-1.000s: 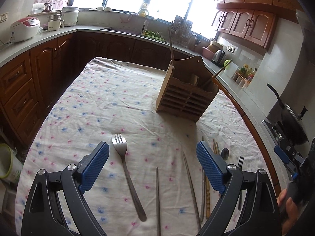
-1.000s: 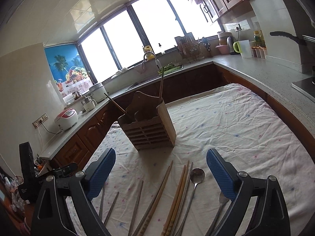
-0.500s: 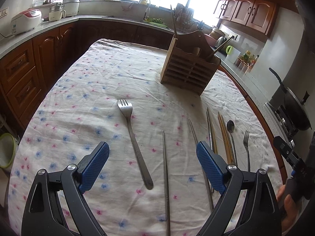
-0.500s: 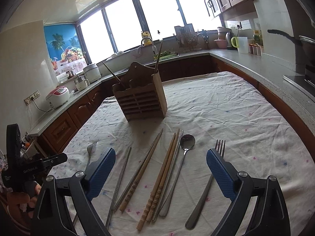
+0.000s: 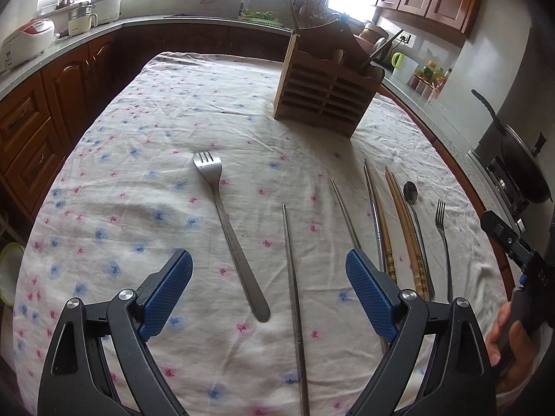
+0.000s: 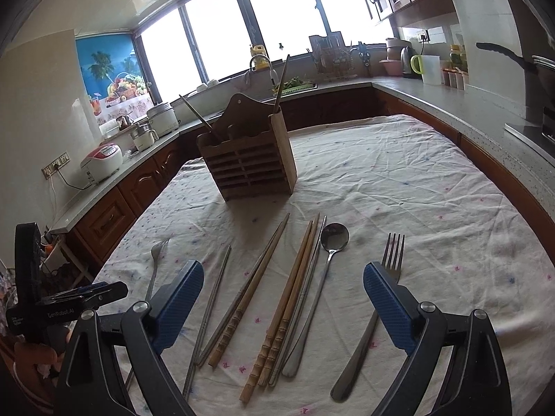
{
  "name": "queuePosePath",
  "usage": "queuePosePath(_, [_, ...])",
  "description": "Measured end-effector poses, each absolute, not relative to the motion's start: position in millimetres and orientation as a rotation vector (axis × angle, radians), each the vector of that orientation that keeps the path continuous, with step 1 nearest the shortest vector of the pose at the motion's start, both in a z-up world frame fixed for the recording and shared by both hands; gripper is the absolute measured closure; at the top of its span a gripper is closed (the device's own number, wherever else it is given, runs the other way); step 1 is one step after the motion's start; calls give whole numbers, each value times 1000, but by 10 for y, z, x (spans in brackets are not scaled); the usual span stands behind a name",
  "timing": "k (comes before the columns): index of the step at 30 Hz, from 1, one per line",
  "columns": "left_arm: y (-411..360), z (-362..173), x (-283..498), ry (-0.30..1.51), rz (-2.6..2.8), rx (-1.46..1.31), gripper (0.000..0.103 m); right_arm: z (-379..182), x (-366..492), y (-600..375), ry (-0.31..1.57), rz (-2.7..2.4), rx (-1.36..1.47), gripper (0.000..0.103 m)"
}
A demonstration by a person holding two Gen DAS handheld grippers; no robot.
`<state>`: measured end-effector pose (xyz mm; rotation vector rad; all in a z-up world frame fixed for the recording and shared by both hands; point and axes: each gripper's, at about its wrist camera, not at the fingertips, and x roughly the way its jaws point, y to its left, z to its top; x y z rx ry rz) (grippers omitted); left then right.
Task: Organize utensils
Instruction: 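Move both open tools back over the remaining utensils, then grasp a wooden chopstick with the right tool while the left tool grasps a thin metal chopstick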
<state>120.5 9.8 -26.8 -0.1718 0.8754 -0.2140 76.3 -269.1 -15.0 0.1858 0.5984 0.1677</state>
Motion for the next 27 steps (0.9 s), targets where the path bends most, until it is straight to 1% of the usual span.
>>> queuePosePath(2, [74,-284,1230,881,-228,-168,11,-164,796,-2687,606,170,185,12])
queuePosePath(4, [49,-289,1262,887,-238,-160,12,-181,831,-2677,618,168,178,19])
queuePosePath(5, [37,-288,1274,887,-243,-156,14,-193,853,-2673,627,169,176,25])
queuePosePath(6, [25,-287,1290,889,-249,-151,18,-217,899,-2672,644,171,179,31])
queuePosePath(7, [6,-288,1316,898,-258,-145,23,-217,899,-2672,644,171,179,33])
queuePosePath(8, [-9,-296,1341,907,-267,-143,25,-225,921,-2670,650,170,178,38])
queuePosePath(10, [-35,-312,1393,925,-284,-144,37,-240,980,-2662,666,175,182,43])
queuePosePath(12, [-66,-337,1450,947,-298,-144,46,-263,1052,-2652,683,187,189,53])
queuePosePath(13, [-75,-347,1473,955,-302,-143,49,-277,1092,-2644,694,188,188,56])
queuePosePath(15, [-96,-372,1516,971,-310,-140,52,-314,1186,-2634,717,194,195,72])
queuePosePath(17, [-116,-395,1556,985,-317,-139,54,-353,1295,-2632,745,205,209,80])
queuePosePath(19, [-129,-417,1598,998,-320,-136,56,-394,1407,-2621,769,215,221,81])
queuePosePath(20, [-131,-429,1624,1005,-321,-137,57,-410,1460,-2610,778,218,223,83])
queuePosePath(27, [-151,-499,1776,1050,-337,-130,72,-518,1810,-2511,840,222,204,84])
